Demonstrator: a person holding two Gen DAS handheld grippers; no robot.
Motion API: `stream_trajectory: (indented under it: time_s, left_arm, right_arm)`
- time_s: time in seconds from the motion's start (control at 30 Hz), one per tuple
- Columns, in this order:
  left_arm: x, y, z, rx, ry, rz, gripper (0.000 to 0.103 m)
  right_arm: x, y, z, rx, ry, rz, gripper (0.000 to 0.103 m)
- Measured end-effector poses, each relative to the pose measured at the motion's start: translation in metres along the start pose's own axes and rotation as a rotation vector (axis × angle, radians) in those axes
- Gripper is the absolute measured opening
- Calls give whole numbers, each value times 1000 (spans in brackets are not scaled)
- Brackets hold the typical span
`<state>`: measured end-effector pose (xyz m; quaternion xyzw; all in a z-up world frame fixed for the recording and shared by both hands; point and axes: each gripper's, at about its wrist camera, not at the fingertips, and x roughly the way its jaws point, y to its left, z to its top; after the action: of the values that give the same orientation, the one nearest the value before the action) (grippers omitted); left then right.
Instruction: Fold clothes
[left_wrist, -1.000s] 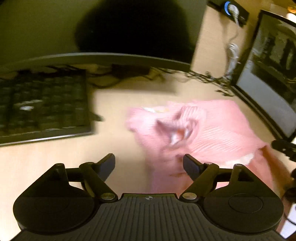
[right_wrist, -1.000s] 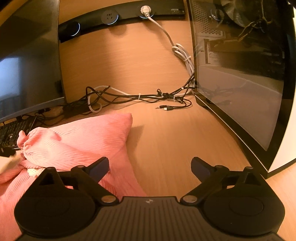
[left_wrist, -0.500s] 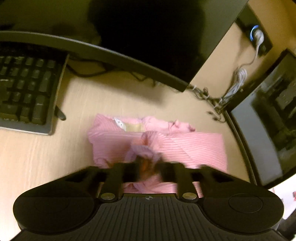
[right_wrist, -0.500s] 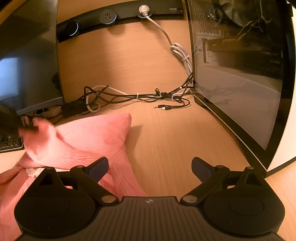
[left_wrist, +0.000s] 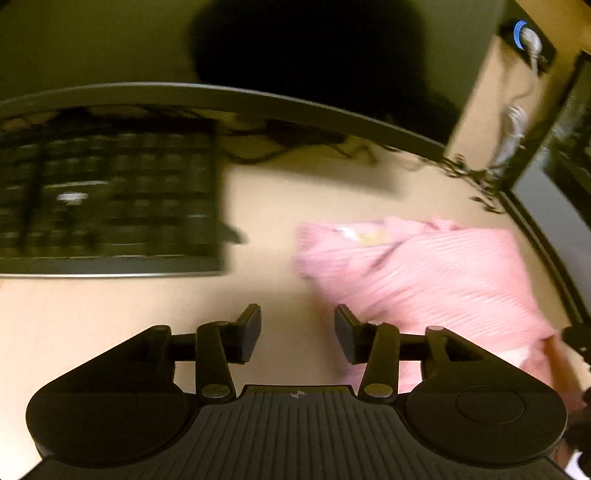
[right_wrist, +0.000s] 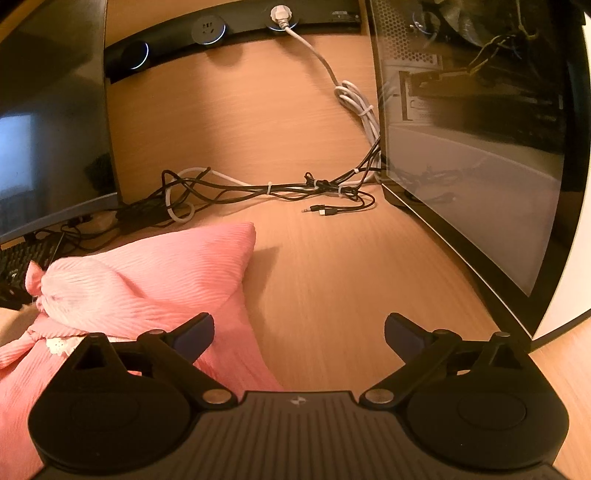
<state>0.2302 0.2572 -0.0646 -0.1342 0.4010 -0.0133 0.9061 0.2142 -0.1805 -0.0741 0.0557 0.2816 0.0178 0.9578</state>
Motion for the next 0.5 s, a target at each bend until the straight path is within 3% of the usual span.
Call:
stream_trajectory:
  time_s: [0.1,0.23,0.33,0.43,0.5]
  left_arm:
    - [-19,10,7,-44,-45,6,54]
    - [-35,-17,18,-59,-98,-212,64]
    - [-26,-41,19,-28,-85,-352,78]
    - [-1,-62,15,-14,-29,-397,81]
    - [23,-66,10,-9,11,-360,81]
  right_arm:
    - [3,0,3,8,18,0,102]
    - [1,13,25,17,-2,69,103]
    - [20,23,43,125,33,219,103]
    - [43,32,62,256,80,388,103]
    - [63,38,69,338,126,470,103]
